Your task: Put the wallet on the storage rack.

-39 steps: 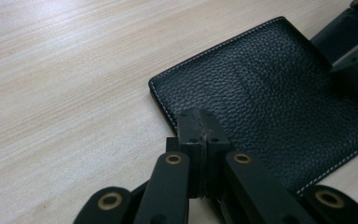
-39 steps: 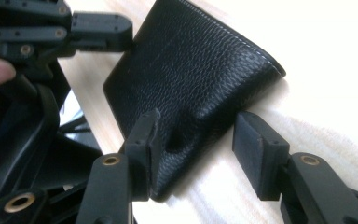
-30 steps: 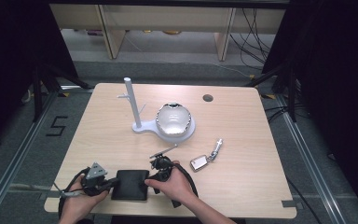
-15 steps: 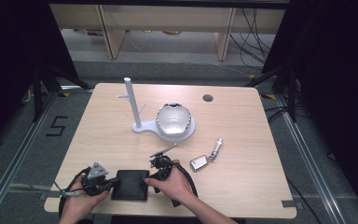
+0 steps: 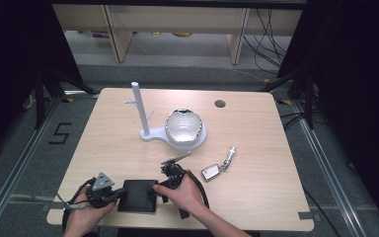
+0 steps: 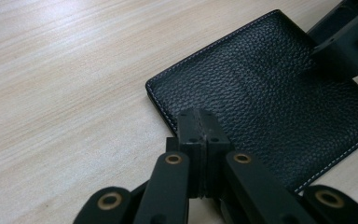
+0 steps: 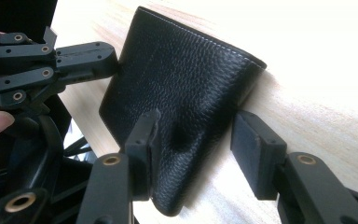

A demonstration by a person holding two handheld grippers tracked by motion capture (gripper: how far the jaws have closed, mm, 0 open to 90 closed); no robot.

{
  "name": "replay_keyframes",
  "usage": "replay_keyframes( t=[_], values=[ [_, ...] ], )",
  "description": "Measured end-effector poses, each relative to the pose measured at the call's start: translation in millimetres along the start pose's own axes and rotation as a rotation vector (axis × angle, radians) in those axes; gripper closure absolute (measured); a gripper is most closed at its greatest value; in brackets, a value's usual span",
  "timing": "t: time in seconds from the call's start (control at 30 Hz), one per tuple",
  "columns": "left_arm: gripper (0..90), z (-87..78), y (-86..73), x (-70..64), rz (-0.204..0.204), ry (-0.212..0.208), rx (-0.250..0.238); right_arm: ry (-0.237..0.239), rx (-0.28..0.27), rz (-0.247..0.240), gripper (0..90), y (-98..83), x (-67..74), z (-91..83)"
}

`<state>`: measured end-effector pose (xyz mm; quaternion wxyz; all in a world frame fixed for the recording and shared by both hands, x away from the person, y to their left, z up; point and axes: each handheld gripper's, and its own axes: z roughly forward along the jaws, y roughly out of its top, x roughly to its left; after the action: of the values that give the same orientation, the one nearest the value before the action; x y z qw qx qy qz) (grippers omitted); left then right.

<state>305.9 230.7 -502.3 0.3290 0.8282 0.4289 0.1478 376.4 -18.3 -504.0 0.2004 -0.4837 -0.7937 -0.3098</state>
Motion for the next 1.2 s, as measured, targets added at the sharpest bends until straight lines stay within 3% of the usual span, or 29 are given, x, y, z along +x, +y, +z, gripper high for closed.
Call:
replay_keyframes(
  t=[0.13,0.17,0.2,0.27,0.3,0.33,0.37,0.4,0.57,0.6,0.63,0.67,0.7,0.73,0.77,0.8,0.83,0.87,0.9,0.93,0.97,1.03,1.07,1.13,1.17,1.2],
  values=[
    [89.3,-0.2,-0.3,1.2,0.002,-0.006,0.001,0.007,-0.002,0.011,52.3,0.0,1.1,0.9],
    [89.4,-0.1,-0.5,1.5,0.000,-0.008,-0.002,0.016,-0.005,0.037,51.1,0.2,3.4,2.0],
    [89.4,0.1,-0.6,1.8,-0.001,-0.012,-0.006,-0.010,0.012,0.065,50.8,0.0,6.0,0.6],
    [89.4,-0.1,0.0,1.3,0.001,-0.008,0.001,0.001,0.032,0.076,50.4,0.2,7.7,0.0],
    [89.4,0.3,0.1,0.5,-0.001,-0.007,-0.002,0.000,0.016,0.047,50.3,0.2,5.9,1.0],
    [89.4,0.4,0.3,0.3,0.003,-0.010,-0.002,0.006,0.021,0.062,50.5,0.3,6.2,0.8],
    [89.5,0.5,0.4,0.3,0.006,-0.010,-0.001,0.000,0.003,0.043,50.8,0.2,4.2,1.8],
    [89.4,0.5,0.4,0.3,0.005,-0.011,-0.002,-0.004,0.012,0.078,51.8,-0.1,6.3,1.0],
    [89.4,0.2,0.6,2.3,0.009,-0.019,0.003,-0.021,0.043,0.099,58.5,0.4,11.8,-0.1],
    [89.5,0.1,0.7,2.3,0.010,-0.019,0.005,-0.041,0.036,0.071,59.1,0.3,11.5,1.0],
    [89.4,0.4,0.3,1.6,0.001,-0.020,-0.001,-0.041,0.045,0.094,60.1,0.8,15.2,1.0],
    [89.5,0.4,0.4,2.3,0.007,-0.026,-0.002,-0.028,0.017,0.008,62.5,1.0,10.7,2.7],
    [89.5,0.4,0.4,2.3,0.007,-0.026,-0.002,-0.029,0.021,0.019,64.8,1.1,12.5,3.1],
    [89.4,0.7,-0.4,1.8,-0.005,-0.029,-0.013,-0.034,0.045,0.072,66.5,1.1,17.0,1.5],
    [89.4,1.1,-0.7,1.9,-0.006,-0.032,-0.018,-0.042,0.047,0.080,68.0,1.4,17.9,2.1],
    [89.5,1.6,-1.1,1.7,-0.010,-0.035,-0.027,-0.051,0.044,0.047,69.4,1.0,15.5,2.4],
    [89.5,1.4,-1.2,1.6,-0.015,-0.035,-0.027,-0.093,-0.017,-0.062,70.3,0.7,9.2,5.2],
    [89.4,1.4,-1.2,1.6,-0.015,-0.035,-0.027,-0.093,-0.017,-0.062,70.3,0.7,9.2,5.2],
    [89.4,1.4,-1.1,1.7,-0.012,-0.037,-0.028,-0.138,-0.003,-0.035,73.1,0.0,11.7,4.0],
    [89.4,0.8,-1.2,0.9,-0.019,-0.034,-0.022,-0.131,0.004,-0.057,75.0,0.1,10.8,3.0],
    [89.3,0.1,-1.0,0.8,-0.011,-0.029,-0.015,-0.122,-0.022,-0.067,77.6,0.5,12.0,2.6],
    [88.9,0.8,-2.1,-0.4,-0.002,-0.025,-0.038,-0.114,-0.055,-0.117,80.5,1.8,12.2,-0.8],
    [88.6,0.8,-2.1,-0.4,-0.002,-0.025,-0.038,-0.114,-0.055,-0.117,80.5,1.8,12.2,-0.8],
    [84.8,-1.3,-3.2,0.4,-0.023,-0.040,-0.067,-0.107,-0.061,-0.195,81.3,4.3,15.2,-6.9],
    [81.8,-2.6,-2.8,1.0,-0.023,-0.045,-0.090,-0.106,-0.059,-0.209,81.4,4.8,16.1,-9.1],
    [79.3,-3.3,-1.7,0.0,-0.032,-0.051,-0.130,-0.102,-0.072,-0.252,81.5,6.0,16.7,-12.7]
  ],
)
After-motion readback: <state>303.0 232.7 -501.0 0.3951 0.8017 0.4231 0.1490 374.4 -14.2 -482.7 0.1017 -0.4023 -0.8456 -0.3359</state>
